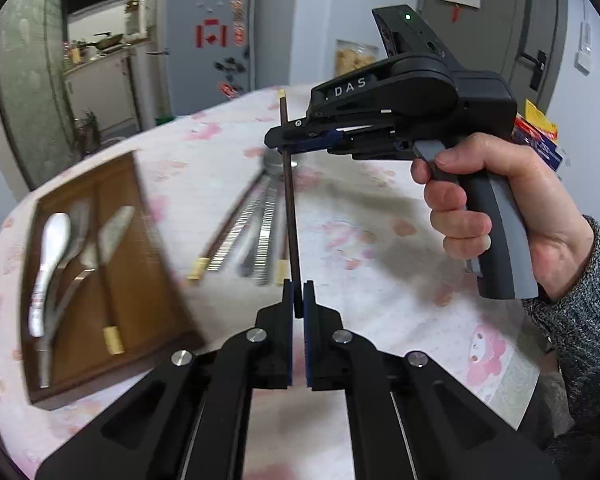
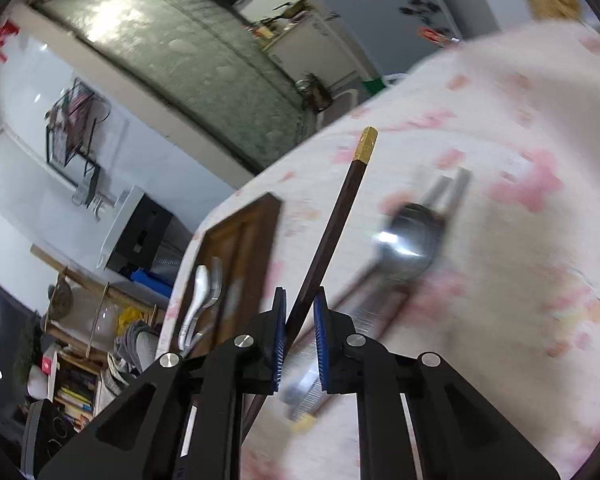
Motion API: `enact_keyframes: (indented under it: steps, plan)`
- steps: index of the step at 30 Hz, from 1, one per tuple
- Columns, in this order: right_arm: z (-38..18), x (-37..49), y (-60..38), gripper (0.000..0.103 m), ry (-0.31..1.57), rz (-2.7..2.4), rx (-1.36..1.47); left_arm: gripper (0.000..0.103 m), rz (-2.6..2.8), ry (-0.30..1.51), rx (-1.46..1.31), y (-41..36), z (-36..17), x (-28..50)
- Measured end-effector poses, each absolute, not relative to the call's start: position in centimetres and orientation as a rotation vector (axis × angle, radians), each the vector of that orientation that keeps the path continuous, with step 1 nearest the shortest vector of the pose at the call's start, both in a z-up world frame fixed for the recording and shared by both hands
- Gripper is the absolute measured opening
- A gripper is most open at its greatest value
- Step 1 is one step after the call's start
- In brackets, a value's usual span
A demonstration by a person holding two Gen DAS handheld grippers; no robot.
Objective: Organize utensils
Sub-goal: 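Grasp a second dark chopstick with the left tool and lift it, then lower the chopstick into the tray and open the left tool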
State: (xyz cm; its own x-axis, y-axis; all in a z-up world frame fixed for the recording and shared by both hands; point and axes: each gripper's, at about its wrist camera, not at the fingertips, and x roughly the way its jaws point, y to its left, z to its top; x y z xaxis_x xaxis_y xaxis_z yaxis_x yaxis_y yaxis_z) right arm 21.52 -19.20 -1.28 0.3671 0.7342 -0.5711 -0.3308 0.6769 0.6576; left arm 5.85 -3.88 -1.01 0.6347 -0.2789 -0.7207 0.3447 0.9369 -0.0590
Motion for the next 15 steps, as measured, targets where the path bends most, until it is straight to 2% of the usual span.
enact_keyframes:
  steps: [7,15]
  plan:
    - [0.6,22.8,-10.6,0.014,0.963,0.827,0.437,0.005,-0.219,0.795,0.105,2.5,0.6,5.7]
    - [-2.4,25.9,-3.2,0.014,1.047,0.864,0.416,0.005,-0.136,0.855,0.066,8.2,-1.6,8.0]
